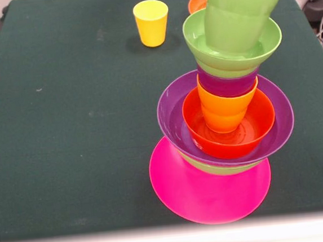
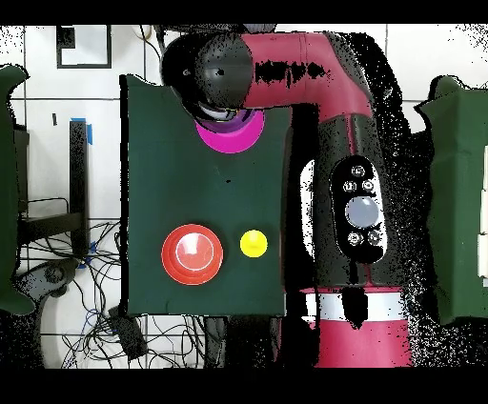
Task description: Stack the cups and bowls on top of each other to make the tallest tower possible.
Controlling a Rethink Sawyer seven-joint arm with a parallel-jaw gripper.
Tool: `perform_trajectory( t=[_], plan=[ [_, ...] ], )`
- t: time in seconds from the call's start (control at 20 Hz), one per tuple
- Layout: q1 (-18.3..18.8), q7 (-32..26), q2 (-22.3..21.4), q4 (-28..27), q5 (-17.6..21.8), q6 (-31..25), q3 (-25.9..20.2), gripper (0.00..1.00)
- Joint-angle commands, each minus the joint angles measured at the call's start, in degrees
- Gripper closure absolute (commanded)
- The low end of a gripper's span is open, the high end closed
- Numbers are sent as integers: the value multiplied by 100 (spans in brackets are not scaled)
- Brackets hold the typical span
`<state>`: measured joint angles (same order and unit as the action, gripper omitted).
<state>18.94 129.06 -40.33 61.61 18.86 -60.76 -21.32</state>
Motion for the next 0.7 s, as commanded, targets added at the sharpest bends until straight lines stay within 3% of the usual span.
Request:
perform_trajectory(
  t=[0.05, 0.7],
  plan=[
    [-185, 383, 243, 720, -25, 230, 177, 100],
    [-200, 382, 176, 1019, -140, 354, 213, 100]
  ],
)
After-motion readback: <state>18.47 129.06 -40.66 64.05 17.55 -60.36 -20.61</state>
